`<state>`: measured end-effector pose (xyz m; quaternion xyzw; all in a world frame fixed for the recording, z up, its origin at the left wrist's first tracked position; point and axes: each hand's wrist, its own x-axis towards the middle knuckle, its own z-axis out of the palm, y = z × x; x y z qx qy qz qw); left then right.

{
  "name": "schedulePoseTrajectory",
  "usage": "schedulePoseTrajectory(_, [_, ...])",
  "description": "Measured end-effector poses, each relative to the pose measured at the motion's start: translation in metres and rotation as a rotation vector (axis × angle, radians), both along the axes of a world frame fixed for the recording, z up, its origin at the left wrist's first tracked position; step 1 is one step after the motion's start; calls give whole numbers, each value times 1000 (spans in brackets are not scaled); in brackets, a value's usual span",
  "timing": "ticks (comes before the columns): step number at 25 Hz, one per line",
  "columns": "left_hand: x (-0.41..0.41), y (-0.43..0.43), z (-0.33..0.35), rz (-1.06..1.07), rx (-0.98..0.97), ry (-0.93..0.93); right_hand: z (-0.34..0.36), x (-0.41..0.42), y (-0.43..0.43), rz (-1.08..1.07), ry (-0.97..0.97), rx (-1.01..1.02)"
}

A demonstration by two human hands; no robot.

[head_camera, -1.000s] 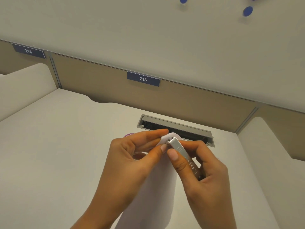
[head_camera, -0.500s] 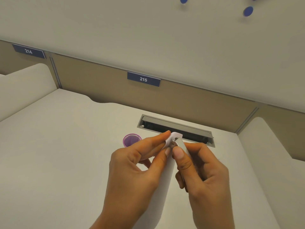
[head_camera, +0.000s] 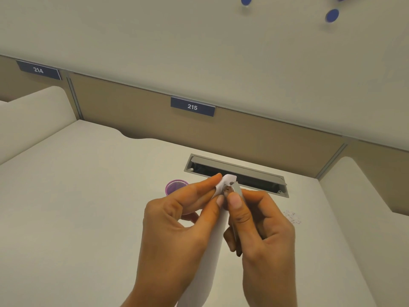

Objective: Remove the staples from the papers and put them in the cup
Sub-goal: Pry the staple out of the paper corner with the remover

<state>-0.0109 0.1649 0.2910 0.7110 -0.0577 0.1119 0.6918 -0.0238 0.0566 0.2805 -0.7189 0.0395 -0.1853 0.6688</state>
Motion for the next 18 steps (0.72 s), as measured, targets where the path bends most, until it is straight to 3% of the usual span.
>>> schedulePoseTrajectory(4, [-4,-3,-3,-20,-102,75,9,0,-8,35,-45,57])
schedulePoseTrajectory(12, [5,14,12,-149,-219,102,9,-6,-15,48,-122,-250])
schedulePoseTrajectory(18, [3,13,14,-168,-215,89,13,-4,-20,39,-192,-349])
